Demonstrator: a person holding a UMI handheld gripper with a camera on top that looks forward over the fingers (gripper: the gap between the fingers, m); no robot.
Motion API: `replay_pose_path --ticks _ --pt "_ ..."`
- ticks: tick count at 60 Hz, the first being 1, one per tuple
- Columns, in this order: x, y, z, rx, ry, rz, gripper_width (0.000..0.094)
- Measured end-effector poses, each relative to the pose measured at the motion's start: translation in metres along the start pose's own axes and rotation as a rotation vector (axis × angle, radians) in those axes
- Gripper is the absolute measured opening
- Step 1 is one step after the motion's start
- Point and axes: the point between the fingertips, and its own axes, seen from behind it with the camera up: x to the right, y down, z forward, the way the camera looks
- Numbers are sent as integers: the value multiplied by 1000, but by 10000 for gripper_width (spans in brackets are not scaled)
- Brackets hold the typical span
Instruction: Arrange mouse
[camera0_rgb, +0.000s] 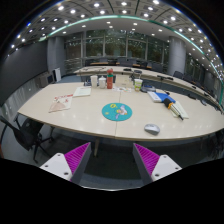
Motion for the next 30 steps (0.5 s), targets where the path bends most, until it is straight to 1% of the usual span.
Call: replay_pose_path --ticks 7,11,18,22,30 --pt "61 26 42 -31 85 15 860" --pt "97 38 67 -32 130 27 858" --pt "161 33 114 20 192 11 855" --pt "192 35 147 23 208 -3 856" --pt "238 37 204 -3 209 2 853"
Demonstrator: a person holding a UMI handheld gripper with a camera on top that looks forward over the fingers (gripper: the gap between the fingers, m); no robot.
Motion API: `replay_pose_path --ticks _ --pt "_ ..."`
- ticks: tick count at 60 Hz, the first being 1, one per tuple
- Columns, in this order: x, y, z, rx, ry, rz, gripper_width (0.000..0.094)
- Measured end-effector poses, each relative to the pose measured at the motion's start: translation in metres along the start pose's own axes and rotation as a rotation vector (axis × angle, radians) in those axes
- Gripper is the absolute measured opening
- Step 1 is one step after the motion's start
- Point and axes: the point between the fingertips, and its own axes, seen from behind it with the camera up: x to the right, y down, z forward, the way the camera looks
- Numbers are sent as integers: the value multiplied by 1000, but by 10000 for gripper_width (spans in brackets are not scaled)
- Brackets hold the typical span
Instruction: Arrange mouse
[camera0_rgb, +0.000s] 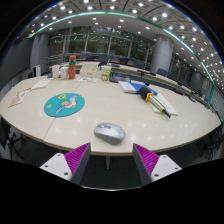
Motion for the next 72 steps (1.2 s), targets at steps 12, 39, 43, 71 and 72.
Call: replay_pose_path --ticks 12,39,43,71,72 --pt "22 1 69 -30 -23 -37 855" --pt "12 -46 139 12 -148 -8 722" --pt "5 -48 143 10 -171 6 610" --pt "-8 -112 119 56 -50 46 360" --pt "-10 -123 115 73 -44 57 359"
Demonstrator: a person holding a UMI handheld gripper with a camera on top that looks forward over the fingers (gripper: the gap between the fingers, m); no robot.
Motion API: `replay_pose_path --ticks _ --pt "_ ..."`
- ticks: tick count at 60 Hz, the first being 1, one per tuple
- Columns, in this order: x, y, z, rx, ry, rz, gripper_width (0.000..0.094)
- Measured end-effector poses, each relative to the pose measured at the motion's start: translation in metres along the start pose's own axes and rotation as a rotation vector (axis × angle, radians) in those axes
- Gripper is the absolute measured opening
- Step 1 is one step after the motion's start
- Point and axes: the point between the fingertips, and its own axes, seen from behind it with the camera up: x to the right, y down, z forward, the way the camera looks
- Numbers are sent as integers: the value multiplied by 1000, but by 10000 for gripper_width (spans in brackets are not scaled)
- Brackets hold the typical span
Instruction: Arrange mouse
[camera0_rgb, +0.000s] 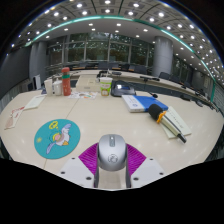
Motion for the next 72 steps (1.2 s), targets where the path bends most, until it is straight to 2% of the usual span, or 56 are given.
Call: replay_pose_path --ticks 10,15,21,26,34,41,46,48,51,54,58,72 --pt "-63 -100 -17 126 -19 72 359" --pt "-111 -122 -7 139 -64 80 358" --pt "-175 -105 18 90 -110 82 356" --pt "-212 -75 48 14 -123 71 357" --pt "-235 -26 82 -80 -86 71 362" --pt "-239 2 96 -127 -72 65 462" --pt "-236 3 92 -137 -65 66 547" --pt "-236 4 88 -147 -63 68 653" --pt "-236 -2 75 -151 -63 69 866" --pt "-233 -10 58 -141 -52 65 835" --pt "-228 -29 29 -121 -34 53 866" --pt "-229 -63 -104 -72 -31 33 858"
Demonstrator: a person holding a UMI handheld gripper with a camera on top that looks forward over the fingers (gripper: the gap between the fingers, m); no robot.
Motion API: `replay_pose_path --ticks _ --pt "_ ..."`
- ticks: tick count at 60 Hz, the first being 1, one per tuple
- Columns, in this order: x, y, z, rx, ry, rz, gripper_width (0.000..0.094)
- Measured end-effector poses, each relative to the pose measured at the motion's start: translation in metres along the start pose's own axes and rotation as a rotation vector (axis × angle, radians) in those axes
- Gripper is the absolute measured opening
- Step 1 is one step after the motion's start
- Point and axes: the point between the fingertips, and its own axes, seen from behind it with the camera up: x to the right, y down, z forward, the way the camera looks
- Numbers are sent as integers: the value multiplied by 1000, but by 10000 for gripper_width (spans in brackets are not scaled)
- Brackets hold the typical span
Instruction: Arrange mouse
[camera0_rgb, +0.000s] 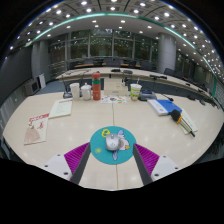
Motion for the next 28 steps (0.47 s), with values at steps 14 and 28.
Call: replay_pose_path --ticks 14,28 --pt "-1 15 -97 46 -5 -20 857" --pt "5 38 -141 53 -12 -5 859"
